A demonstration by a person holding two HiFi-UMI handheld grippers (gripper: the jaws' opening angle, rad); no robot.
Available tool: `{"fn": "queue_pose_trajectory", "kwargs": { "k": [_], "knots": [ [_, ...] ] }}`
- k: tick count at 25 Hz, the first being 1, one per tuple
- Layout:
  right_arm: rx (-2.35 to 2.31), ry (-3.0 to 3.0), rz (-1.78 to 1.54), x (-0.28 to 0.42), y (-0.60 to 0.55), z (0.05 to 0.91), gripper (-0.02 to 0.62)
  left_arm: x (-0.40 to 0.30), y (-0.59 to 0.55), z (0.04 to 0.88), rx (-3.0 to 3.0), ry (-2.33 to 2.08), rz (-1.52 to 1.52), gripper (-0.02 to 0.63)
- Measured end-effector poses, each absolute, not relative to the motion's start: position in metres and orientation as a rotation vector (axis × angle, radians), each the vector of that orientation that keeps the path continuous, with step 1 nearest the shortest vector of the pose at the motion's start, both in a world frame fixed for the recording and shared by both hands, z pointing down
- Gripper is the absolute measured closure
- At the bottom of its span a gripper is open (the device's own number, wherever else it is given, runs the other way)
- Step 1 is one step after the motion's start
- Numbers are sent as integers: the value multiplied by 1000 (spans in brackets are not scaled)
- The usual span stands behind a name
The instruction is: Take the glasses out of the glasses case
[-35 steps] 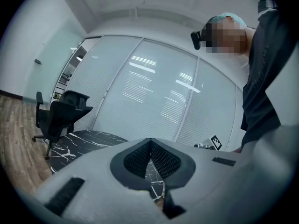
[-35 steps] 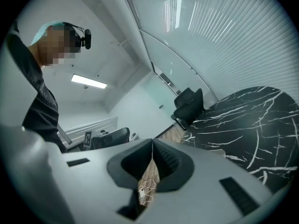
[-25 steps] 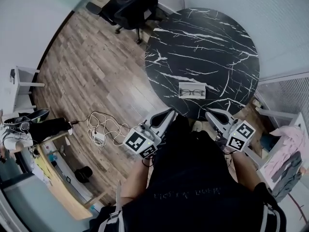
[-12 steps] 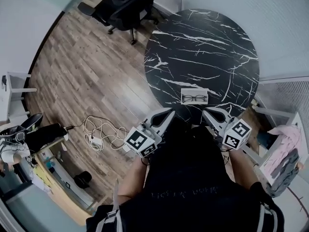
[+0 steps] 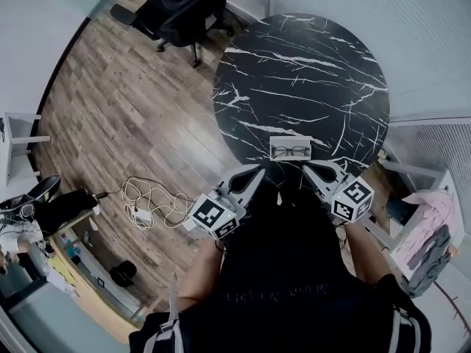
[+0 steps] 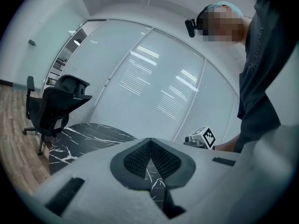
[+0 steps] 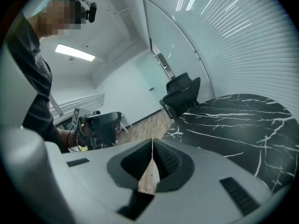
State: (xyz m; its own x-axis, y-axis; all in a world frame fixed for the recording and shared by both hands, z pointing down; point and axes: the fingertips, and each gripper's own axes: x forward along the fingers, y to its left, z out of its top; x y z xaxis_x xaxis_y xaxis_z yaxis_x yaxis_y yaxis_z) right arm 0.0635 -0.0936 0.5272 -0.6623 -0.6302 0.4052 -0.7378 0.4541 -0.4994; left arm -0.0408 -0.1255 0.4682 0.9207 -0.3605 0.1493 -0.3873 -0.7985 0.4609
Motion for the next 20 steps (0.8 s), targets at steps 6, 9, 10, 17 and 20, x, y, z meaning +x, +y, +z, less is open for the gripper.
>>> {"fn": "queue_pose_trajectory", "kwargs": {
  "k": [6, 9, 10, 17, 20],
  "knots": [
    [1112, -2458, 884, 63, -94, 555, 565, -39, -125, 477, 2565, -586, 91, 588],
    [1060, -2400, 835, 64, -95, 575, 563, -38, -126, 486, 2548, -612, 101, 588],
    [1032, -2377, 820, 64, -94, 583, 563, -37, -126, 488, 2545, -622, 107, 588],
    [903, -2316, 716, 62, -96, 611, 561, -34, -121, 497, 2524, -650, 133, 588],
    [848, -2299, 706, 61, -96, 624, 561, -34, -122, 497, 2519, -666, 138, 588]
  ]
}}
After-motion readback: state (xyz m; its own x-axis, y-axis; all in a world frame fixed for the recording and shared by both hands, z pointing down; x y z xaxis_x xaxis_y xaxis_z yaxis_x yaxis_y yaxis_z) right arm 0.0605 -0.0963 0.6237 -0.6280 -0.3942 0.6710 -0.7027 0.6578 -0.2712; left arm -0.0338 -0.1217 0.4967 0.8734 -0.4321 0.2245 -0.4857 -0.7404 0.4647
